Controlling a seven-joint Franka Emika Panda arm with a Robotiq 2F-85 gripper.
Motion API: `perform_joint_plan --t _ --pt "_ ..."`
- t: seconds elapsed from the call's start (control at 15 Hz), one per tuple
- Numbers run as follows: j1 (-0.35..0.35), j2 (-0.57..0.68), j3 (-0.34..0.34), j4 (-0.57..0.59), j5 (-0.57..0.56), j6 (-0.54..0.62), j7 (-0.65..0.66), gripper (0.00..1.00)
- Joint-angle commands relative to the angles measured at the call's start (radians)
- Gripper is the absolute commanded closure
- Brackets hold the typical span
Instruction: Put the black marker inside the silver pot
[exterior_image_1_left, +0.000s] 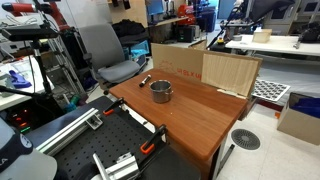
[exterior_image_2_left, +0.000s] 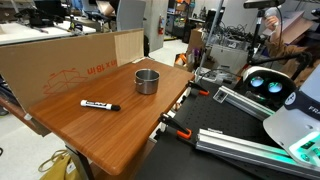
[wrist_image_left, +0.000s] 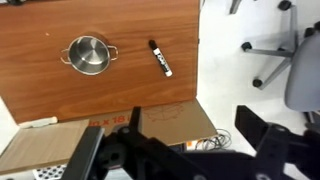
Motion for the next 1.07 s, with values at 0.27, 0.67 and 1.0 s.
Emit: perform_joint_plan --t 0.27,0.67,1.0 --pt "-0.006 0.186 -0.001 0.037 -0.028 0.070 0.058 0.00" --pt "0.018 0.371 -0.011 0.075 -0.096 0.148 0.115 0.00" --pt "0.046 0.542 -0.035 0.193 -0.183 0.126 0.191 0.00"
